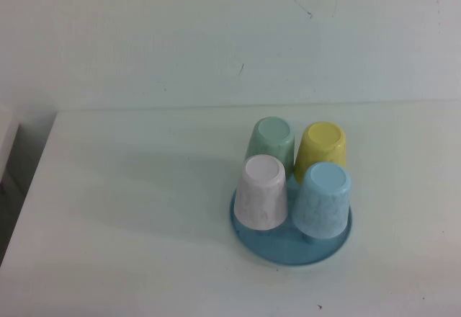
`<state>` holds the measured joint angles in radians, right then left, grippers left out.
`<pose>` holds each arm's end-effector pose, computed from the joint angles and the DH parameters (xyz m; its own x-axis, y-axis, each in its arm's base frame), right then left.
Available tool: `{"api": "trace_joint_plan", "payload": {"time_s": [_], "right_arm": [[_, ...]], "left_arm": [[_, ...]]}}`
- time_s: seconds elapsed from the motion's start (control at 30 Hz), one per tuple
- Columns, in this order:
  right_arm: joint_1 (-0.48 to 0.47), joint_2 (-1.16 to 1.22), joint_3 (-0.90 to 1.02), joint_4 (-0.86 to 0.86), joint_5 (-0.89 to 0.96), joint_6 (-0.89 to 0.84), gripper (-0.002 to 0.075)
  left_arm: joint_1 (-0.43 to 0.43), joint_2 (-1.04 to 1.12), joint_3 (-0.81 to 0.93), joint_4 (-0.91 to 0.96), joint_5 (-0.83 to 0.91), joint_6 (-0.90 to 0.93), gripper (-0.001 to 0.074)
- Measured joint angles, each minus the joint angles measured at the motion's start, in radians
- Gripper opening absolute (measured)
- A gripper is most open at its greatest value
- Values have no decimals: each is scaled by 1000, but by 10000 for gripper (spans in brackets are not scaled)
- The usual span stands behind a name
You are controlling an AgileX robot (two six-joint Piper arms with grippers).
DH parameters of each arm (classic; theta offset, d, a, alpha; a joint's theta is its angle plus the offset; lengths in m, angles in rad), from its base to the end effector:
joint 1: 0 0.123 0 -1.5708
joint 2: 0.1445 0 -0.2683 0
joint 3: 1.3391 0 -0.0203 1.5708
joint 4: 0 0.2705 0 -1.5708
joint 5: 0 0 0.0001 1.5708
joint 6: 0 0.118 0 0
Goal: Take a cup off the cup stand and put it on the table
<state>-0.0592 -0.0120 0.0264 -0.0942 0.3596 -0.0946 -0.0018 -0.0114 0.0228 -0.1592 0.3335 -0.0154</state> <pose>0.1151 -0.0107 0.1651 -0.2928 -0.1647 -0.9419 0.0382 0.9823 -0.1836 0.1163 -0.0063 0.1696 -0.2562 -0.1645 -0.9525 0.0098 0.9849 -0.1728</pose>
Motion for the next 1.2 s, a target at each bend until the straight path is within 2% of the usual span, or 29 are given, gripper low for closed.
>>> {"api": "trace_joint_plan", "payload": {"time_s": [1.2], "right_arm": [[0,0,0,0,0,0,-3]], "left_arm": [[0,0,0,0,0,15,-2]]}}
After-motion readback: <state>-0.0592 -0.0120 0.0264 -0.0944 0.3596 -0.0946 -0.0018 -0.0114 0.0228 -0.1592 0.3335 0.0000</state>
